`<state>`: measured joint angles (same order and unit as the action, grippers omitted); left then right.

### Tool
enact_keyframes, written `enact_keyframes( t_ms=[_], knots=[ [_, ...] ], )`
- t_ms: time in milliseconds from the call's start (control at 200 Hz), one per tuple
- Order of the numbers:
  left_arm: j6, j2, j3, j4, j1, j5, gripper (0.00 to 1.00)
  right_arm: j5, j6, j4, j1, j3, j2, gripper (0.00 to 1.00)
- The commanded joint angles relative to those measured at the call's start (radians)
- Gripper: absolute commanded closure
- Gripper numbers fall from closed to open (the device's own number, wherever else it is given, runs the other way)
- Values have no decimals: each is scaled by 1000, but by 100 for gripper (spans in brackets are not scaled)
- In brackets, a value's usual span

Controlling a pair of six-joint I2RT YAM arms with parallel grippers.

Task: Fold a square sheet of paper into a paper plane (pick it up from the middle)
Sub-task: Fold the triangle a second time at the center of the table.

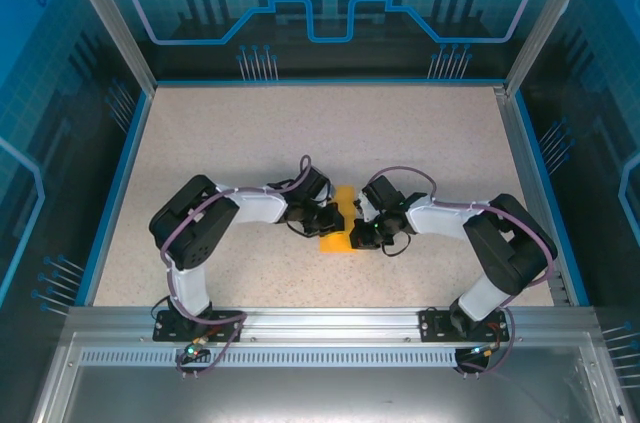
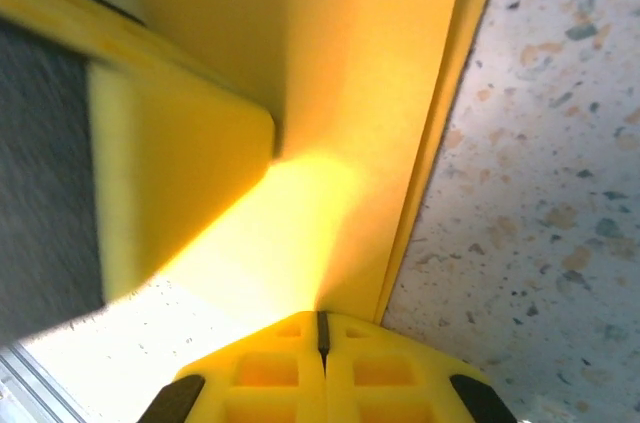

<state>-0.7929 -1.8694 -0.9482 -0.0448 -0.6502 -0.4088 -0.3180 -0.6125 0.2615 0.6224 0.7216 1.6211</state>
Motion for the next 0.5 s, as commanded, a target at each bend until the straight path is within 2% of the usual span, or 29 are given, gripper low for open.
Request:
enact_keyframes(
  t_ms=[0,300,495],
  knots=[
    [45,-4,-8,-135,84,163,88,171,10,139,-1,-66,95,98],
    [82,-32,-15,-187,171,197,88,177,5,143,-2,-60,93,98],
    [99,3,2,-178,198,197,88,160,-19,115,-2,-61,76,98]
  ],
)
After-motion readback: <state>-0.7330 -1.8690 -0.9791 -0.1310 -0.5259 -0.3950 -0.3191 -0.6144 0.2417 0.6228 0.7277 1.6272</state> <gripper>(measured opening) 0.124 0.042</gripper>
